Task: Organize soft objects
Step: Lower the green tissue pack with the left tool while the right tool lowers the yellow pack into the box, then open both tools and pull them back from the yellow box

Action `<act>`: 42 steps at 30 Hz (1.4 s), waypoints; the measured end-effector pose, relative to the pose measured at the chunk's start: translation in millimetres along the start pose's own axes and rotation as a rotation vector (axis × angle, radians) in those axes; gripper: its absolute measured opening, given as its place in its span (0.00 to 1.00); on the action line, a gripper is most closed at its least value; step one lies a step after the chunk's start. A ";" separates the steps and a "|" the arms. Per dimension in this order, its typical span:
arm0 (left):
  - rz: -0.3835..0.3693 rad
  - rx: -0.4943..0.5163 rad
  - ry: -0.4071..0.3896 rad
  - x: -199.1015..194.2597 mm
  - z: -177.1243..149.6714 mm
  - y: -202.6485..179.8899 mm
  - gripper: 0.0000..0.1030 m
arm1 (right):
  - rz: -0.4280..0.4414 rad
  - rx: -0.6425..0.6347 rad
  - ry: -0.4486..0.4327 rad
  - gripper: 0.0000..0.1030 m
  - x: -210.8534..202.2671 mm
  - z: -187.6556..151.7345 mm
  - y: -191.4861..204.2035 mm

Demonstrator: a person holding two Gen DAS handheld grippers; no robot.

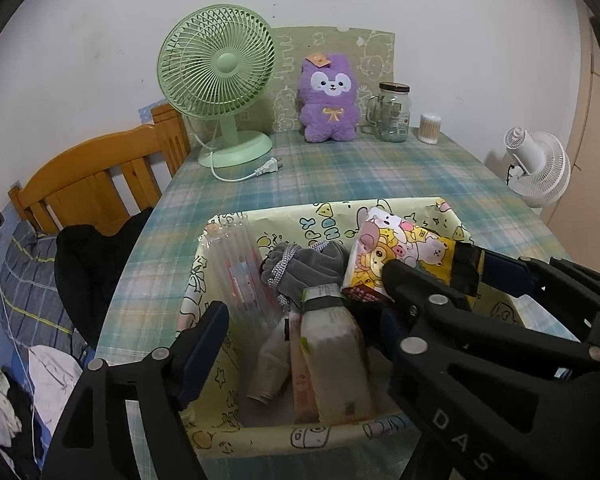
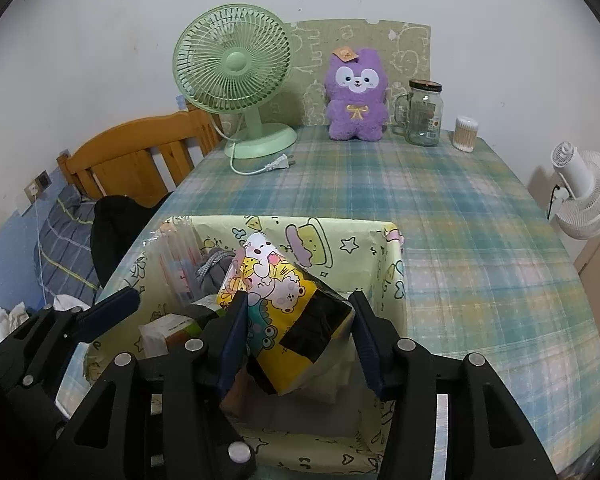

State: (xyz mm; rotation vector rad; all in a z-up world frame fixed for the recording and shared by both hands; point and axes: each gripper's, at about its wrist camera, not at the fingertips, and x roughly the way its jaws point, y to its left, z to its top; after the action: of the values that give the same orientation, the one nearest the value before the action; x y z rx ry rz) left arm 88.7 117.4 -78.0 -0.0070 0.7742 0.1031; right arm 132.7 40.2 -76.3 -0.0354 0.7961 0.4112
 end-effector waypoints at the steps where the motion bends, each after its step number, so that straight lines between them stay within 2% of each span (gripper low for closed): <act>1: 0.000 -0.002 0.003 -0.3 -0.3 -0.4 0.78 | -0.003 -0.001 0.001 0.57 -0.4 -0.3 -0.2; 8: -0.010 -0.022 -0.003 -6.7 -1.7 -0.1 0.82 | 0.009 -0.001 -0.027 0.86 -10.0 -3.7 0.5; 17: -0.033 -0.041 -0.031 -17.2 3.0 -12.2 0.82 | -0.002 0.045 -0.031 0.88 -29.0 -2.9 -15.7; 23: -0.045 -0.032 -0.069 -29.0 8.8 -25.9 0.82 | -0.035 0.051 -0.072 0.88 -49.1 -1.0 -27.4; 34: -0.047 -0.032 -0.138 -52.3 20.9 -49.1 0.93 | -0.068 0.029 -0.145 0.91 -88.6 4.8 -45.8; 42: -0.046 -0.002 -0.181 -68.4 29.0 -75.1 0.96 | -0.092 0.036 -0.197 0.94 -114.9 4.9 -67.0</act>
State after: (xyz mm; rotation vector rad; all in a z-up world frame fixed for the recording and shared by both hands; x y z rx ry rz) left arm 67.4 37.8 -11.9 -0.0168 0.5931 0.0600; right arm 89.1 -60.2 -0.6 0.0019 0.6050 0.3081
